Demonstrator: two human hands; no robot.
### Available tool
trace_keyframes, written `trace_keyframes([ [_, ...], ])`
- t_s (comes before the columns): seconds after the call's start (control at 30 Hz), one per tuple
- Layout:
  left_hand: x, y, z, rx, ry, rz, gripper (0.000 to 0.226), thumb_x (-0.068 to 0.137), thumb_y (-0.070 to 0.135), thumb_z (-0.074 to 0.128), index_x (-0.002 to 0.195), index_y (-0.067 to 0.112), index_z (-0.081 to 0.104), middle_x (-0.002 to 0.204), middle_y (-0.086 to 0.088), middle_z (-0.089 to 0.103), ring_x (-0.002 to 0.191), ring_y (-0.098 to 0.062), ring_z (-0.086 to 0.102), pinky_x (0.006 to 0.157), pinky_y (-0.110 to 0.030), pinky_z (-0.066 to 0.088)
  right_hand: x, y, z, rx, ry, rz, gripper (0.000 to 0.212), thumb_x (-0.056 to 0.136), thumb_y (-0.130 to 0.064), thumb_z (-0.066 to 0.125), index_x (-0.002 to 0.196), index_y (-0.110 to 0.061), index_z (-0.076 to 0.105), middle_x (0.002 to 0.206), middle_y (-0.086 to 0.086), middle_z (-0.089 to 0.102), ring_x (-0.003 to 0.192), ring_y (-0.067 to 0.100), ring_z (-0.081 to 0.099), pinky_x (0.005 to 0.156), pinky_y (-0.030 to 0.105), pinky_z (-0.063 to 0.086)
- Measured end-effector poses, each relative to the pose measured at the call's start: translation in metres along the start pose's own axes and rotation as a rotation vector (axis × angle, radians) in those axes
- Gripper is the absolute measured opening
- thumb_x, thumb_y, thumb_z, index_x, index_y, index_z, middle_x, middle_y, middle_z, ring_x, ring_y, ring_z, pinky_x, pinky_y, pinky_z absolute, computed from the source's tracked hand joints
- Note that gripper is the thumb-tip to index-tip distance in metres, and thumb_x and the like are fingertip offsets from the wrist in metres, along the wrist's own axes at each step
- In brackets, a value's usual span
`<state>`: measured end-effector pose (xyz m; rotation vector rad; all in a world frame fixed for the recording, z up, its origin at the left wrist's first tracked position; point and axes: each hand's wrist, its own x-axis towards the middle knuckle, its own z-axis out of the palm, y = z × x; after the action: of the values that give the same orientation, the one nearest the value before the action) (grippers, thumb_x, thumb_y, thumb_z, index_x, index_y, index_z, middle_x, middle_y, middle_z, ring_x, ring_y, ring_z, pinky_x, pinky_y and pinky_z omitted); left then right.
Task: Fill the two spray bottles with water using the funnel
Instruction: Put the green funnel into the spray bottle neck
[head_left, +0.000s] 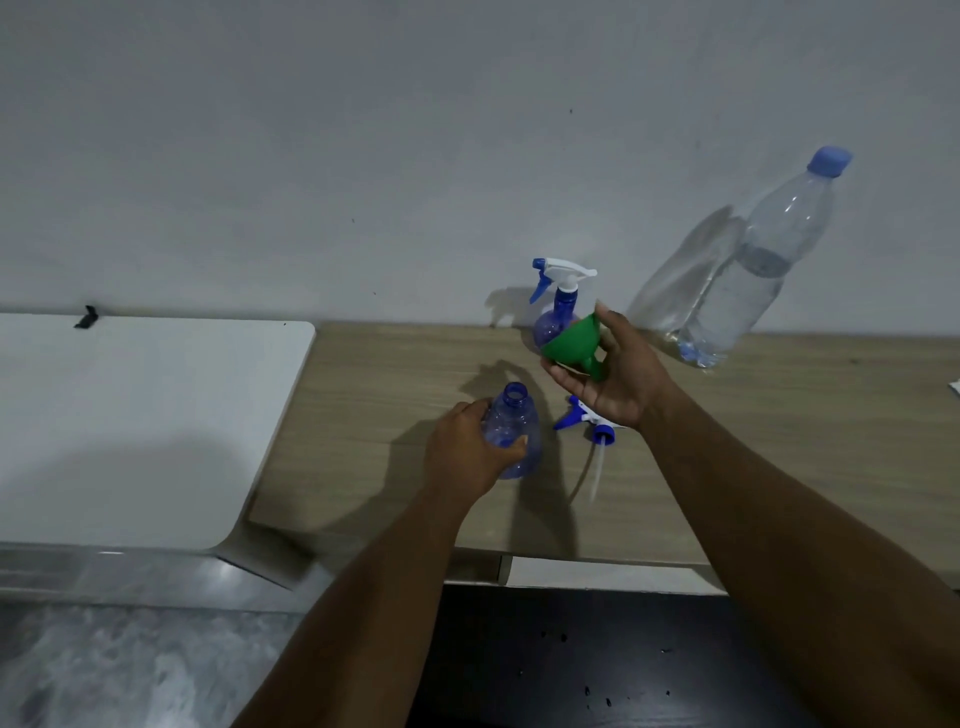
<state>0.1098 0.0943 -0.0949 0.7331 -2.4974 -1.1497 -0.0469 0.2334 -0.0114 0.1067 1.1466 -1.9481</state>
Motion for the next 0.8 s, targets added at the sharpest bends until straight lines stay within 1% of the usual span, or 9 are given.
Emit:
trace_keyframes([
  [0.07, -0.001, 0.000, 0.000, 0.002, 0.002, -0.001, 0.054, 0.065, 0.040, 0.084, 0.112, 0.019, 0.069, 0.097, 0.002, 0.066, 0.084, -0.017, 0.064, 0.074, -0.032, 0.053, -0.005, 0.002, 0.008, -0.042, -0.029, -0.016, 0.059, 0.087, -0.047, 0.069, 0.131, -0.010, 0.056, 0.126, 0.024, 0.064, 0.109, 0.040, 0.067, 0.094, 0.042, 0.055],
  [0.17, 0.000, 0.001, -0.001, 0.004, -0.021, -0.023, 0.055, 0.064, 0.042, 0.084, 0.113, 0.022, 0.068, 0.103, 0.004, 0.067, 0.089, -0.016, 0.065, 0.080, -0.035, 0.055, -0.014, 0.000, 0.023, -0.130, -0.075, -0.059, 0.048, 0.088, -0.043, 0.068, 0.119, -0.008, 0.060, 0.114, 0.024, 0.068, 0.106, 0.039, 0.067, 0.094, 0.041, 0.053],
  [0.23, 0.001, 0.002, -0.002, 0.023, -0.035, -0.039, 0.055, 0.065, 0.043, 0.083, 0.113, 0.023, 0.067, 0.104, 0.004, 0.067, 0.090, -0.016, 0.065, 0.080, -0.035, 0.055, -0.019, 0.000, 0.034, -0.205, -0.085, -0.113, 0.049, 0.087, -0.038, 0.070, 0.122, -0.006, 0.058, 0.116, 0.023, 0.066, 0.106, 0.038, 0.067, 0.096, 0.045, 0.053],
  [0.3, 0.001, 0.002, -0.002, 0.037, -0.042, -0.048, 0.056, 0.065, 0.045, 0.082, 0.115, 0.024, 0.067, 0.104, 0.003, 0.067, 0.091, -0.017, 0.065, 0.081, -0.036, 0.055, -0.019, 0.003, 0.041, -0.321, -0.055, -0.203, 0.051, 0.084, -0.032, 0.073, 0.121, -0.003, 0.055, 0.114, 0.018, 0.066, 0.101, 0.033, 0.069, 0.092, 0.046, 0.056],
  [0.37, 0.001, 0.002, -0.002, 0.043, -0.049, -0.048, 0.056, 0.065, 0.046, 0.080, 0.115, 0.025, 0.067, 0.104, 0.004, 0.066, 0.090, -0.017, 0.065, 0.080, -0.037, 0.055, -0.019, 0.008, 0.044, -0.430, -0.003, -0.283, 0.047, 0.076, -0.030, 0.081, 0.110, -0.012, 0.053, 0.109, 0.012, 0.066, 0.097, 0.028, 0.067, 0.081, 0.042, 0.056],
  [0.43, 0.002, 0.002, -0.003, 0.048, -0.055, -0.044, 0.053, 0.064, 0.045, 0.079, 0.111, 0.026, 0.066, 0.101, 0.004, 0.066, 0.089, -0.017, 0.064, 0.078, -0.035, 0.054, -0.022, 0.013, 0.043, -0.517, 0.033, -0.344, 0.050, 0.070, -0.030, 0.086, 0.106, -0.019, 0.053, 0.109, 0.008, 0.067, 0.097, 0.023, 0.065, 0.077, 0.038, 0.048],
  [0.53, 0.002, 0.002, -0.003, 0.051, -0.068, -0.049, 0.048, 0.064, 0.044, 0.078, 0.107, 0.027, 0.066, 0.098, 0.006, 0.065, 0.088, -0.016, 0.064, 0.074, -0.032, 0.052, -0.026, 0.020, 0.038, -0.485, 0.017, -0.370, 0.058, 0.064, -0.023, 0.089, 0.109, -0.018, 0.052, 0.109, 0.005, 0.068, 0.098, 0.022, 0.068, 0.079, 0.039, 0.049],
  [0.7, 0.003, 0.000, -0.001, 0.053, -0.071, -0.048, 0.048, 0.066, 0.046, 0.078, 0.107, 0.026, 0.066, 0.098, 0.005, 0.065, 0.087, -0.016, 0.063, 0.073, -0.030, 0.050, -0.030, 0.031, 0.027, -0.458, -0.022, -0.373, 0.051, 0.063, -0.005, 0.086, 0.100, -0.016, 0.054, 0.107, 0.009, 0.070, 0.099, 0.029, 0.067, 0.083, 0.040, 0.052],
  [0.8, 0.004, 0.000, 0.000, 0.063, -0.068, -0.056, 0.047, 0.065, 0.045, 0.079, 0.105, 0.025, 0.067, 0.097, 0.002, 0.066, 0.086, -0.018, 0.065, 0.072, -0.032, 0.051, -0.033, 0.039, 0.022, -0.540, -0.030, -0.366, 0.057, 0.066, 0.004, 0.084, 0.110, -0.009, 0.051, 0.117, 0.018, 0.068, 0.104, 0.031, 0.068, 0.084, 0.035, 0.057],
])
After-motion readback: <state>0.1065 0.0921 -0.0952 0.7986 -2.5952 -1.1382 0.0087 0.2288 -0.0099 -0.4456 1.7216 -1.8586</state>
